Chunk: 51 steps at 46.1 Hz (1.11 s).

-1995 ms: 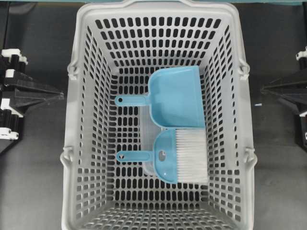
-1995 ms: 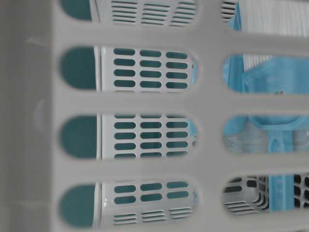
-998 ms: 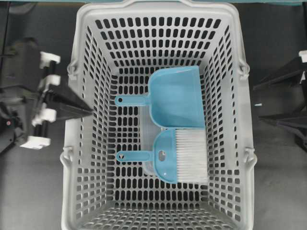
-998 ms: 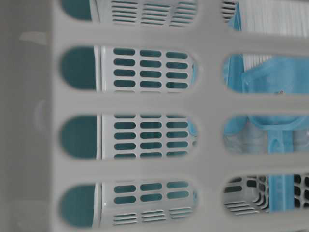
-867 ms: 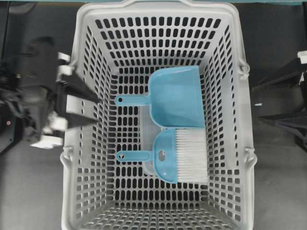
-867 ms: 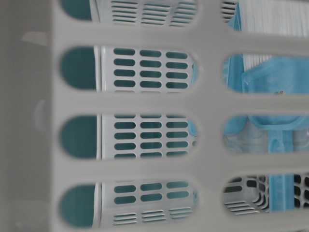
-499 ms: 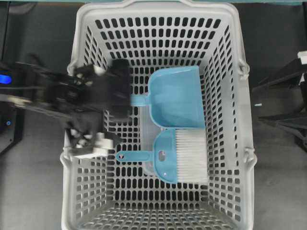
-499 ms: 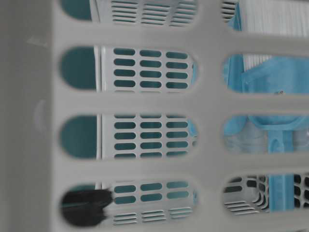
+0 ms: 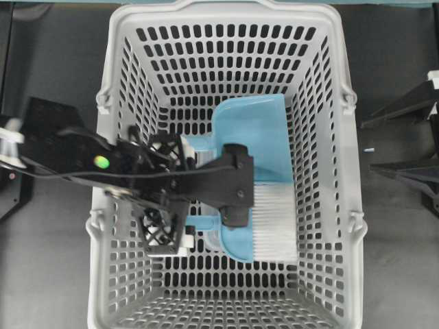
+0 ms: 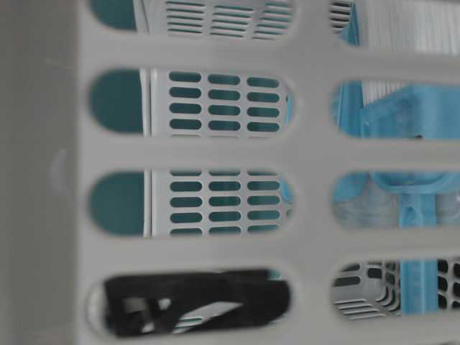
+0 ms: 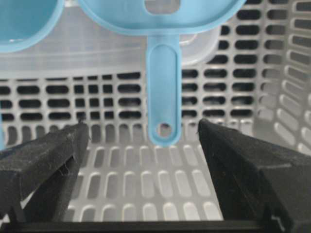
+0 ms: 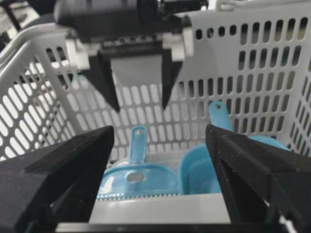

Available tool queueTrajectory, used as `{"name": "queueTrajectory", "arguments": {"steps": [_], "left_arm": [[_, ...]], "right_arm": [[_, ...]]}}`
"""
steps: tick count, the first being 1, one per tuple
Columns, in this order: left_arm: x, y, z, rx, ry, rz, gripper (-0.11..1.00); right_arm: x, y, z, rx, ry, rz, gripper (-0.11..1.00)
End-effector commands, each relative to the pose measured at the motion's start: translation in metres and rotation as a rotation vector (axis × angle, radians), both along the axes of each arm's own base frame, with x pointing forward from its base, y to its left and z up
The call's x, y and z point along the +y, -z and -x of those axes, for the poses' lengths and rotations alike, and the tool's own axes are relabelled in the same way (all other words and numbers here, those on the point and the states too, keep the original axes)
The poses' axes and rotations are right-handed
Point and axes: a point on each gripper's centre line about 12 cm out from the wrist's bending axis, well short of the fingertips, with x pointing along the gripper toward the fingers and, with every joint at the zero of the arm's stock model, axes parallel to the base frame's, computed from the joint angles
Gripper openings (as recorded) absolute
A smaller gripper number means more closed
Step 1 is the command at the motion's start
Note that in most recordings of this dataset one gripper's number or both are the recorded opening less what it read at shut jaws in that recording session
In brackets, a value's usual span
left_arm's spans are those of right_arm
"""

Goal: Pick up the hand brush from the shopping basket with the left arm.
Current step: 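Move the open left gripper over the blue hand brush handle, then lower the left gripper around the brush handle and close it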

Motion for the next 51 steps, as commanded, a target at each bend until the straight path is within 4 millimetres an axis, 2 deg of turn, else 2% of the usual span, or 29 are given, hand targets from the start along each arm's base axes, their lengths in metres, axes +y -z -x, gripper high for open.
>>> {"name": "queueTrajectory", "arguments": {"steps": [1, 10, 17, 29, 39, 51], "left_arm": [[-0.002, 0.001, -0.008, -0.019, 0.005, -0.001, 0.88], [-0.007, 0.022, -0.02, -0.028, 0.013, 0.002, 0.88], [-0.007, 0.04, -0.019, 0.009, 0.009, -0.002, 0.88], [-0.006, 0.054, -0.013, 0.015, 0.01, -0.003, 0.88], [-0.006, 0.075, -0.01, -0.001, 0.016, 0.001, 0.88], [-0.006, 0.082, -0.009, -0.022, 0.021, 0.005, 0.87]], "right_arm": [[0.001, -0.005, 0.0, -0.015, -0.003, 0.002, 0.73], [0.0, -0.006, 0.003, -0.023, -0.003, 0.003, 0.72], [0.001, -0.004, 0.006, -0.026, -0.004, 0.0, 0.71], [0.0, -0.004, 0.013, -0.046, -0.003, -0.001, 0.7], [0.0, -0.001, 0.014, -0.037, -0.004, -0.007, 0.7], [0.0, 0.004, 0.014, -0.026, -0.002, -0.009, 0.7]]}}
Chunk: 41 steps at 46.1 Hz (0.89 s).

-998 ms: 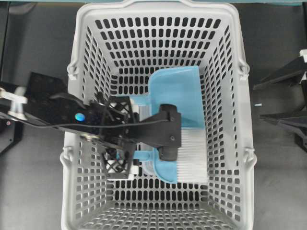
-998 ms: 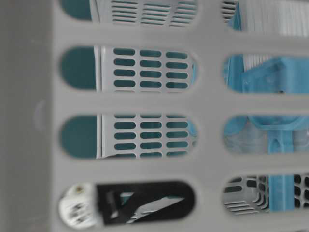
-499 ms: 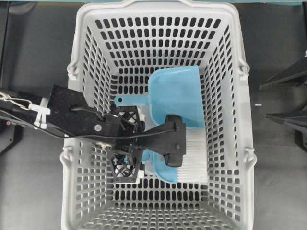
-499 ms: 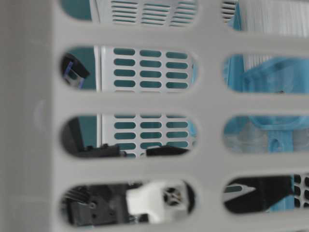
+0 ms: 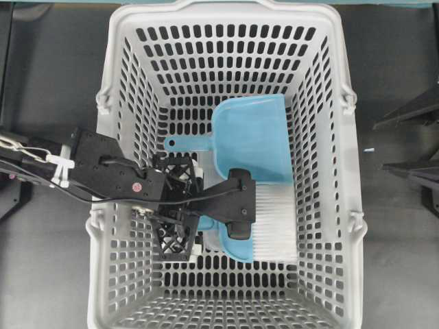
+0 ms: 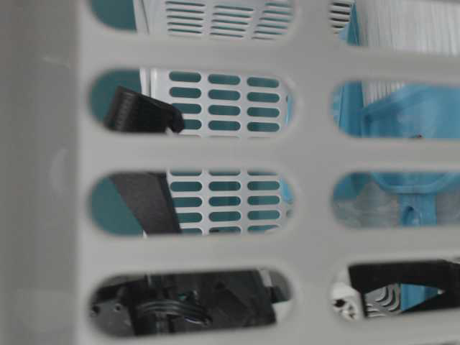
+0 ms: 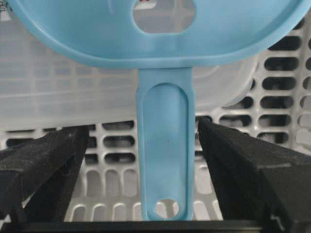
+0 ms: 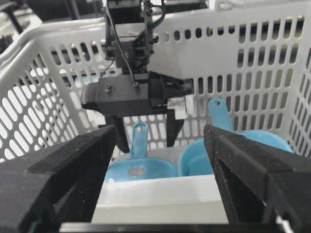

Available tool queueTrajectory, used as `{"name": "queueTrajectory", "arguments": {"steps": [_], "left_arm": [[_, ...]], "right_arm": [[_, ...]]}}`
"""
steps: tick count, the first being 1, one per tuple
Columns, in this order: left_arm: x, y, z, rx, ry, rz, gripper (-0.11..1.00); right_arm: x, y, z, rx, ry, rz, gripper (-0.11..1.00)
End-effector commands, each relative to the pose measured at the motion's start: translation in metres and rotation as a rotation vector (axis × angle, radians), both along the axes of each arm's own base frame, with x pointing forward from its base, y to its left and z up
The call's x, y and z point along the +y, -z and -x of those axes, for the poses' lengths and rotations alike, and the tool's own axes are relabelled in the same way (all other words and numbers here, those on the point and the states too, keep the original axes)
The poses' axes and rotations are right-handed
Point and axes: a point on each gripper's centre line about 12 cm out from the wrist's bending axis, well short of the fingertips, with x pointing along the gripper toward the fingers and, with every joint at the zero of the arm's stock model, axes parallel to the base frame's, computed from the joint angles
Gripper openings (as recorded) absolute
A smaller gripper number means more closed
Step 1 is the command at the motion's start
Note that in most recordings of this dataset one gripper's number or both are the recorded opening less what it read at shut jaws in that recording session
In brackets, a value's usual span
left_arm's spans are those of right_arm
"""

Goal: Pick up the hand brush from the shopping basket with the left arm.
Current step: 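Lower the left gripper around the brush handle and close it, then lift the gripped brush upward out of the basket with the left gripper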

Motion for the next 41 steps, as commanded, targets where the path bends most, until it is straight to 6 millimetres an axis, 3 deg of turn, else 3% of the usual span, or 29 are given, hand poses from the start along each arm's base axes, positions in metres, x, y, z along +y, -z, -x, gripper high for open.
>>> {"name": "queueTrajectory", "arguments": {"steps": [1, 7, 11, 17, 32, 41], "left_arm": [[-0.001, -0.005, -0.001, -0.02, 0.004, 0.002, 0.87], [-0.001, -0.005, -0.001, -0.02, 0.001, 0.003, 0.81], [-0.001, -0.005, -0.001, -0.021, 0.008, 0.001, 0.63], [-0.003, -0.016, -0.001, -0.047, 0.017, 0.004, 0.26], [-0.007, -0.057, 0.01, -0.088, 0.05, 0.003, 0.27], [-0.015, -0.119, 0.004, -0.211, 0.066, 0.026, 0.27]], "right_arm": [[0.0, -0.004, -0.001, -0.01, -0.001, -0.005, 0.7], [0.0, -0.004, -0.001, -0.012, -0.001, -0.005, 0.7], [0.0, -0.004, -0.001, -0.012, -0.001, -0.007, 0.7], [0.0, -0.002, -0.001, -0.006, -0.001, -0.006, 0.7], [0.0, 0.006, 0.002, 0.008, -0.001, -0.006, 0.7], [0.0, 0.005, 0.005, -0.006, -0.001, -0.006, 0.7]]}}
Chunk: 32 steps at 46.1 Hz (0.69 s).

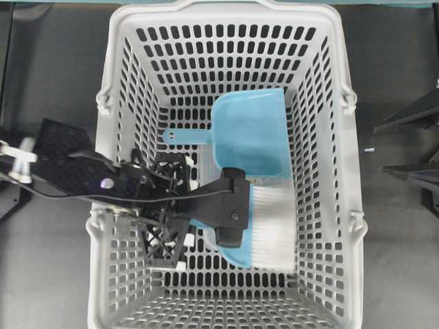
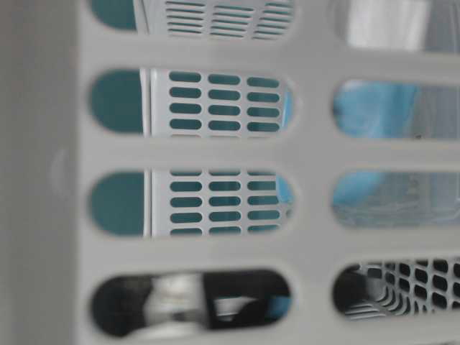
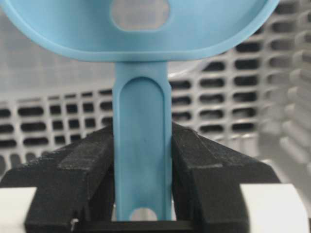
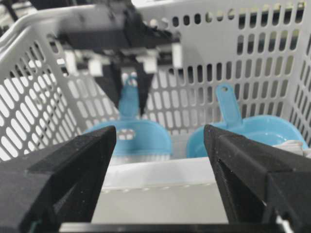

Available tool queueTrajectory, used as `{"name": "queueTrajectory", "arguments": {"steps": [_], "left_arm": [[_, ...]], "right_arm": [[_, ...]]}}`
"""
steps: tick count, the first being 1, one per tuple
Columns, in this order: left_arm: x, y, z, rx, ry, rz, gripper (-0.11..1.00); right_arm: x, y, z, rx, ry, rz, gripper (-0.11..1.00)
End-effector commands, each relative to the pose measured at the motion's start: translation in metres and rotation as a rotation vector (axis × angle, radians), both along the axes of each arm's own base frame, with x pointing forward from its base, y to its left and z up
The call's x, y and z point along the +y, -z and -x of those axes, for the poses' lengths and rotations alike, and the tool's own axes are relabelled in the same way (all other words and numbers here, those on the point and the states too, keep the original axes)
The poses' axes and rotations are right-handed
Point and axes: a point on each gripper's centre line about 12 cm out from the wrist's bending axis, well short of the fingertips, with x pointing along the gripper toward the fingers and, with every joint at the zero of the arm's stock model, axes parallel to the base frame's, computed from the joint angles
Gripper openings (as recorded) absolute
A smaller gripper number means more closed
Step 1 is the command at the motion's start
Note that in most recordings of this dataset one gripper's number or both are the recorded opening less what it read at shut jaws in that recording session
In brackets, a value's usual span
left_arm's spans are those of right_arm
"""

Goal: Pick up the hand brush from the shopping basket with the left arm.
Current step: 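Lift the gripped brush upward out of the basket with the left gripper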

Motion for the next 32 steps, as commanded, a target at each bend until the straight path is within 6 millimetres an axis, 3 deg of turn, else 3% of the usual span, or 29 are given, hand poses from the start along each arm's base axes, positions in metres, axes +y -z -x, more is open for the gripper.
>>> {"name": "queueTrajectory", "arguments": {"steps": [1, 10, 16, 23, 32], "left_arm": [[-0.003, -0.055, -0.003, -0.116, 0.008, 0.021, 0.27], [0.006, -0.13, 0.005, -0.203, 0.001, 0.029, 0.27], [0.015, -0.167, 0.014, -0.279, 0.023, 0.019, 0.27], [0.025, -0.188, 0.021, -0.337, 0.024, 0.009, 0.27], [0.031, -0.192, 0.022, -0.35, 0.011, 0.007, 0.27]], "right_arm": [[0.0, -0.004, 0.0, -0.015, -0.001, -0.004, 0.7], [0.0, -0.006, 0.003, -0.027, -0.002, -0.006, 0.7], [0.0, -0.006, 0.003, -0.029, -0.002, -0.006, 0.7], [0.0, -0.006, 0.003, -0.032, -0.002, -0.009, 0.7], [0.0, -0.004, 0.003, -0.027, -0.002, -0.011, 0.7]]}}
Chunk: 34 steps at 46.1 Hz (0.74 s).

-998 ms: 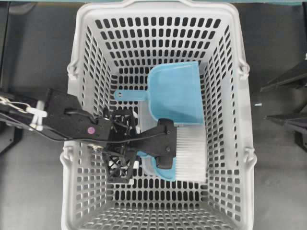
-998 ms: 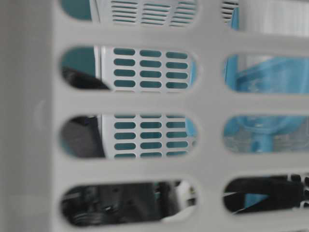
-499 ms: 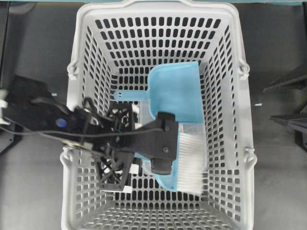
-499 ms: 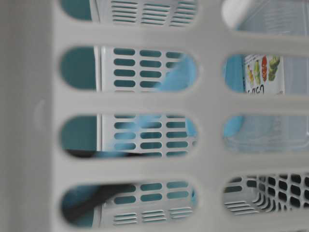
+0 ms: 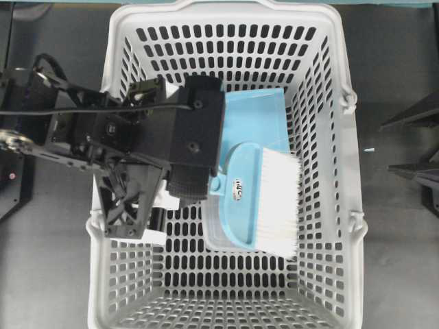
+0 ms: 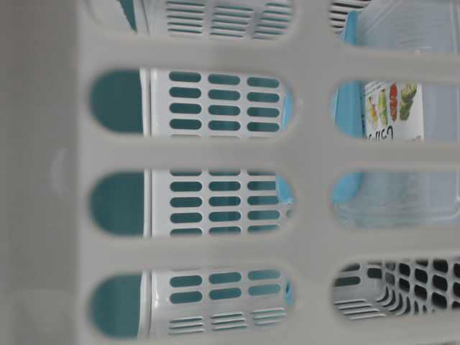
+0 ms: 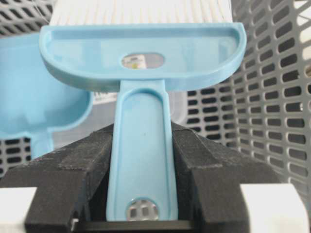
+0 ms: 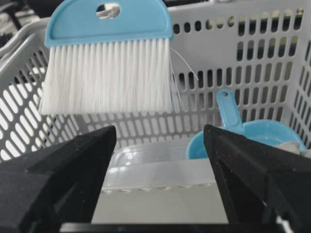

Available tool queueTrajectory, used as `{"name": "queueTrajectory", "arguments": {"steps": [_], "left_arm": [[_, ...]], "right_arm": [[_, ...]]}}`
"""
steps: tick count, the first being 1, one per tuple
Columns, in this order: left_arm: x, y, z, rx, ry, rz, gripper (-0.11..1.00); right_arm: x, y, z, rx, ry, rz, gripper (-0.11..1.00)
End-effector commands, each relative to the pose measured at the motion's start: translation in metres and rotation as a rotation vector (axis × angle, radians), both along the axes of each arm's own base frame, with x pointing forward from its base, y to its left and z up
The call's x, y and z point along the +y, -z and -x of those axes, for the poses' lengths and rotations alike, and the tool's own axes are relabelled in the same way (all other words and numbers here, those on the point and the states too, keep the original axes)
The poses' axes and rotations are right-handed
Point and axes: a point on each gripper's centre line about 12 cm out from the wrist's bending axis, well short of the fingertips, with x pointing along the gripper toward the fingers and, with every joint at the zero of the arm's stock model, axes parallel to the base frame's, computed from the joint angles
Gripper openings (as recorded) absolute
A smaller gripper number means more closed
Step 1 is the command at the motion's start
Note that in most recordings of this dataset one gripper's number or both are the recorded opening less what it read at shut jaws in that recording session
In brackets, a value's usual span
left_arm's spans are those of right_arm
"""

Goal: Pick up the hand brush from the shopping basket with the left arm.
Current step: 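Lift the gripped brush upward out of the basket with the left gripper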

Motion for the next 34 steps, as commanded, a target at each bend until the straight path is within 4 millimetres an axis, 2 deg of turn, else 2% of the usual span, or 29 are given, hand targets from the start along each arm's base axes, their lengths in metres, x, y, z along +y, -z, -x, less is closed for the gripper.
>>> {"name": "queueTrajectory", "arguments": {"steps": [1, 12, 34], "left_arm": [[0.0055, -0.018, 0.0066, -0.054, -0.011, 0.005, 0.27], [0.0084, -0.0261, 0.0024, -0.115, -0.015, 0.01, 0.27], [0.0051, -0.0238, -0.0026, -0.141, 0.003, 0.005, 0.27]], "right_arm": [[0.0004, -0.0021, -0.0013, -0.009, -0.001, -0.008, 0.7], [0.0007, -0.0016, -0.0013, -0.009, -0.002, -0.01, 0.7], [0.0003, -0.0007, -0.0004, -0.007, 0.008, -0.063, 0.7]]}}
